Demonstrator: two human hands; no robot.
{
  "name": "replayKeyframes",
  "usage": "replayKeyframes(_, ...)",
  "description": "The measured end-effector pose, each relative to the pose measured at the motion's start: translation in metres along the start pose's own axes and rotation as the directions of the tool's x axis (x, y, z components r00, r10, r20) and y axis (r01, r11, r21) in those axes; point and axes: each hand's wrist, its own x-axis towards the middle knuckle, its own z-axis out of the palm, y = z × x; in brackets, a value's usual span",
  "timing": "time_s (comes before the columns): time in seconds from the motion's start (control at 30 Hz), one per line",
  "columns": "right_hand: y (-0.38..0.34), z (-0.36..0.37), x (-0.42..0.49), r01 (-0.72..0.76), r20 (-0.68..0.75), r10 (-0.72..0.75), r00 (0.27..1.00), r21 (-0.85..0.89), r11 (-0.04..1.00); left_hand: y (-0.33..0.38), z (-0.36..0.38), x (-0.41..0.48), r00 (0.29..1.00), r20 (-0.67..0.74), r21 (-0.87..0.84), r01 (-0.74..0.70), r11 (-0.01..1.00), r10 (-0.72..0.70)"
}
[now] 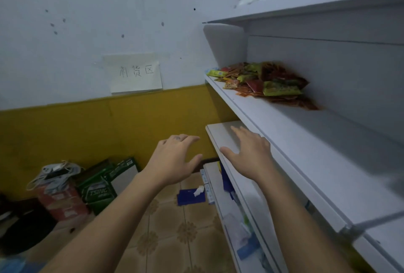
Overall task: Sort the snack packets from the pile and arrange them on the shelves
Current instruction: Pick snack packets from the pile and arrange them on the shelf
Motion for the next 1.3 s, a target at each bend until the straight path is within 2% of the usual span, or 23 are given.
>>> replayKeyframes(0.47,0.048,0.004,0.129,-0.1,-0.099,0.091,0.991,-0.089,0.991,-0.002,0.046,0.175,0.975,-0.046,-0.066,-0.22,0.973,0.218)
replayKeyframes(0.7,0.078,0.023,0.232,-0.187,-0.14,0.165,0.976,-0.157,0.97,-0.015,0.085,0.3,0.942,-0.07,-0.156,-0.336,0.929,0.329)
replayKeyframes(0.83,0.093,0.024,0.292,-0.278,-0.106,0.26,0.96,-0.224,0.934,-0.024,0.107,0.373,0.919,-0.033,-0.212,-0.39,0.896,0.392)
replayKeyframes(1.0,0.127,0.02,0.344,-0.433,-0.167,0.406,0.898,-0.181,0.883,-0.015,0.129,0.458,0.861,-0.054,-0.265,-0.5,0.825,0.505)
replayKeyframes(1.13,0.16,0.02,0.346,-0.571,-0.149,0.553,0.82,-0.146,0.808,0.012,0.147,0.492,0.81,-0.033,-0.322,-0.563,0.761,0.586)
replayKeyframes(1.2,0.175,0.015,0.352,-0.631,-0.189,0.605,0.774,-0.138,0.764,0.028,0.152,0.505,0.778,-0.049,-0.325,-0.605,0.727,0.626)
replayKeyframes(1.3,0.186,0.013,0.372,-0.7,-0.236,0.668,0.706,-0.09,0.708,0.048,0.155,0.524,0.773,-0.057,-0.317,-0.614,0.723,0.632)
